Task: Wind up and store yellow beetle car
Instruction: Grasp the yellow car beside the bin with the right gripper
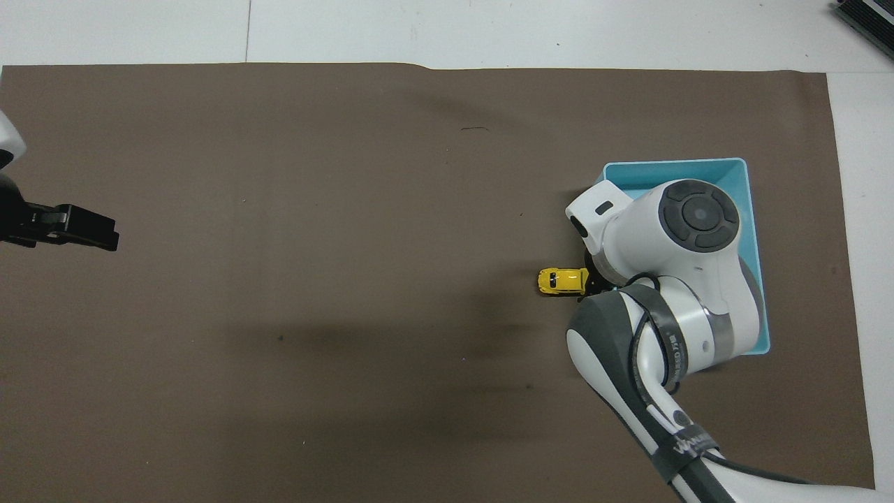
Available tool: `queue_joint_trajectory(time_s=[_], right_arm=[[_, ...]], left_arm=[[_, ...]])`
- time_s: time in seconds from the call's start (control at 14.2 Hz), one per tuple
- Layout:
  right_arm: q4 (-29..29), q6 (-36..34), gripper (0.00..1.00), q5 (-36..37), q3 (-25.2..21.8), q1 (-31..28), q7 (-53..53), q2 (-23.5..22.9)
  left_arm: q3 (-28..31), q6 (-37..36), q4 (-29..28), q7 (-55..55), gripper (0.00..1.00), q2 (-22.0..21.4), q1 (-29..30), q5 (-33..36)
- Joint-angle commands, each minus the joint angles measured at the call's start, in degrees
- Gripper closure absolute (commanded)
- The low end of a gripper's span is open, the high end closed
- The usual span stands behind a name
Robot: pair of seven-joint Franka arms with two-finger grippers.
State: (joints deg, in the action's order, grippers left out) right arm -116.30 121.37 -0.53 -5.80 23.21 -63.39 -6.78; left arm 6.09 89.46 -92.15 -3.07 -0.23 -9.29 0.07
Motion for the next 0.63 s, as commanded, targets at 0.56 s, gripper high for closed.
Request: queue_joint_trajectory(time_s=[0.56], right_arm=[[-4.5, 11.4, 0.00, 0.4, -0.1, 1.4, -4.4, -5.3]], left_arm=[[-0.6, -0.8, -0.5, 0.4, 0.00, -1.0, 1.1, -0.9]])
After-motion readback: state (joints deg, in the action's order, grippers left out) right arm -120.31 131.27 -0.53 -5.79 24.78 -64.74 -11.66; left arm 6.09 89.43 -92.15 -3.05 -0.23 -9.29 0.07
